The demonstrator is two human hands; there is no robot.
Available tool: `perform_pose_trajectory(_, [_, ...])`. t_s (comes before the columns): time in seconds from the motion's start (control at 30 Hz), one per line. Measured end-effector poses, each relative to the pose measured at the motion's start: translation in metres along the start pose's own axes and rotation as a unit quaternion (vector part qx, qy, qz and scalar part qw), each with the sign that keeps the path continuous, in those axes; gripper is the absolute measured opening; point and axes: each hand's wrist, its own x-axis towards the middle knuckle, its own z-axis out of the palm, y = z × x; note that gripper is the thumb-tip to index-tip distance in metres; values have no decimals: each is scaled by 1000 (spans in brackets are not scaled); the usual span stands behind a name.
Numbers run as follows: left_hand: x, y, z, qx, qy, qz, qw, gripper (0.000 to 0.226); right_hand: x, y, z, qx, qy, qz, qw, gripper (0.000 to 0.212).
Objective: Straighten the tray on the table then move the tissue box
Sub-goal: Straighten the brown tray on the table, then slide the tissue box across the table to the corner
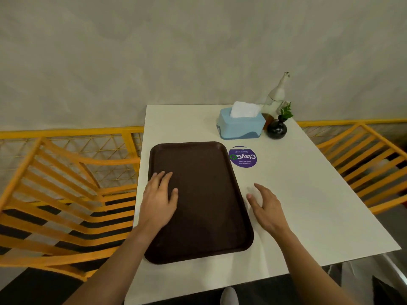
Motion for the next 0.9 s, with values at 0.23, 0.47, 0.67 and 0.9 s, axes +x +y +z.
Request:
perform_pose_trajectory(0.23, [67, 79, 21, -54, -20, 40, 998, 56, 65, -13, -38, 17, 47, -17, 999, 61])
perform_pose_trajectory(0.47, [145, 150, 61, -109, -30, -3, 994, 69, 173, -3, -74, 62, 65, -57, 994, 62])
perform_pose_trajectory(0.67, [208, 178, 110, -137, -3, -49, 989, 89, 277, 25, -80, 95, 46, -55, 993, 73])
perform_pose_trajectory(0.9, [259, 185, 164, -145, -12, -111, 983, 112, 322, 47, -52, 184, -3, -106, 977, 74])
